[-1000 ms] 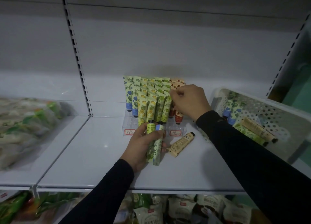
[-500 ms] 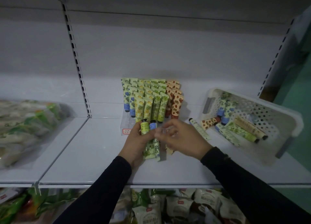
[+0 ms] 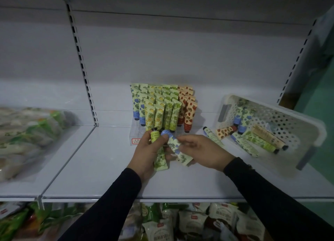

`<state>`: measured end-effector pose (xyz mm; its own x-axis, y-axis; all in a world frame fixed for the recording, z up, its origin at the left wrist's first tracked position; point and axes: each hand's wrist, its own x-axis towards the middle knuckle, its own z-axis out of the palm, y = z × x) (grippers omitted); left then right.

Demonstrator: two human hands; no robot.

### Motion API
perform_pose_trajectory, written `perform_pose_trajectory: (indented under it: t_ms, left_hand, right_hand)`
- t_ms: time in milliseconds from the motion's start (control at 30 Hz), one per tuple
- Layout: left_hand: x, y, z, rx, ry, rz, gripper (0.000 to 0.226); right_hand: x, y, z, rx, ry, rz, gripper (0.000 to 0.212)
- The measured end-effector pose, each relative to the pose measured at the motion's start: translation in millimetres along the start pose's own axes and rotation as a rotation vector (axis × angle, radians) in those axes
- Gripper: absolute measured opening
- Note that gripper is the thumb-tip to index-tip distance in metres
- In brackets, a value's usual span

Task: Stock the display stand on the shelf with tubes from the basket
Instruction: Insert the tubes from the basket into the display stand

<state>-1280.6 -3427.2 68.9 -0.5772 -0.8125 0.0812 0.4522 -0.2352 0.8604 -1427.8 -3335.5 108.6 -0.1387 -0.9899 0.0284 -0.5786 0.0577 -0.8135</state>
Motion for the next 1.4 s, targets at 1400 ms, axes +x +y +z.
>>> perform_pose_trajectory:
  t_ms: [1400]
  left_hand:
    - [9.8, 54.0, -110.8, 0.104, 0.302, 0.061, 0.004]
  right_hand:
    - [141.7, -136.5, 15.0, -0.484, 0.463, -0.332, 0.030]
